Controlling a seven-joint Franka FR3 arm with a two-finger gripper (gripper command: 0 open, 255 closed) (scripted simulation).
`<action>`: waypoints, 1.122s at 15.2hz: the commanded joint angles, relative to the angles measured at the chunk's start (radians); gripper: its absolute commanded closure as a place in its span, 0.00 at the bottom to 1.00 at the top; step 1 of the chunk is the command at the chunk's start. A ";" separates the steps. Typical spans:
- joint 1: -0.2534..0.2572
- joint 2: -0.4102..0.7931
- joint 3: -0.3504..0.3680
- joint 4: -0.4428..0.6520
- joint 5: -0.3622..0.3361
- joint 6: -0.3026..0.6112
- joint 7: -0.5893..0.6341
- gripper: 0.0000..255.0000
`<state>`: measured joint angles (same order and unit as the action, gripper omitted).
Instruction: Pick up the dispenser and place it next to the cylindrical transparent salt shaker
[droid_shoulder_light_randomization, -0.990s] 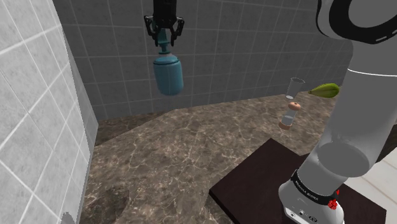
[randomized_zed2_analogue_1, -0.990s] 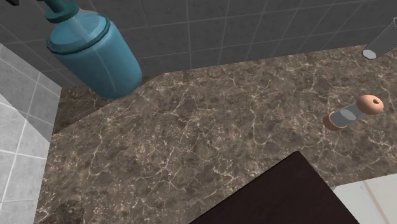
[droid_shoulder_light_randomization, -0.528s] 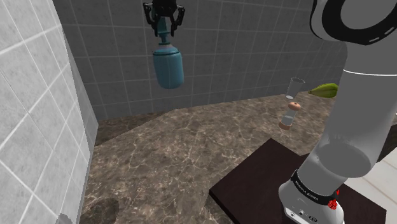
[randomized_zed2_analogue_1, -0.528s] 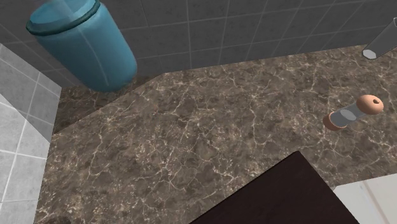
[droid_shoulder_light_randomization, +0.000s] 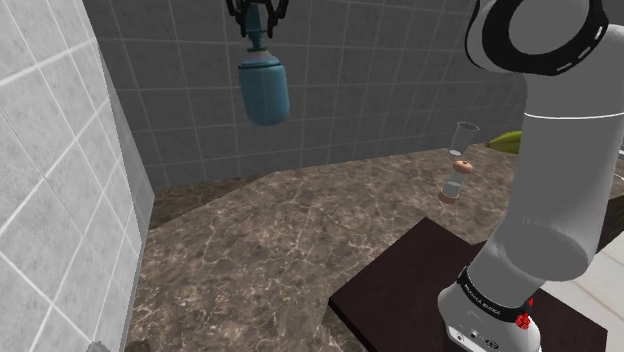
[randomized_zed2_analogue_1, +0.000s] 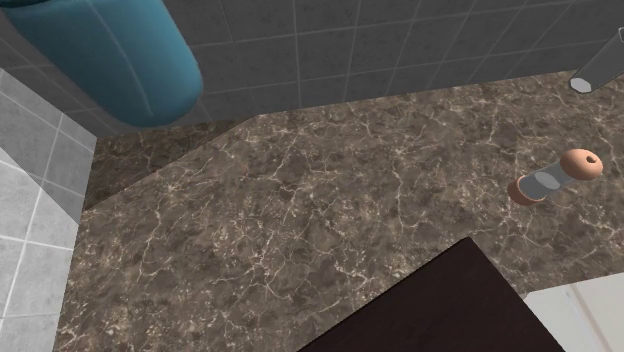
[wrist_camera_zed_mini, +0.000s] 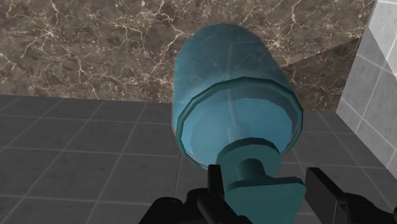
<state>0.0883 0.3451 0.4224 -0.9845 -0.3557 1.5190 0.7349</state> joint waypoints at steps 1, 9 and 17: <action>0.017 0.025 -0.001 0.070 -0.013 -0.045 -0.007 1.00; -0.137 -0.172 -0.014 -0.175 0.099 0.037 -0.104 1.00; -0.280 -0.413 -0.119 -0.469 0.246 0.140 -0.307 1.00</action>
<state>-0.1783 -0.0391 0.3179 -1.4190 -0.1262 1.6469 0.4540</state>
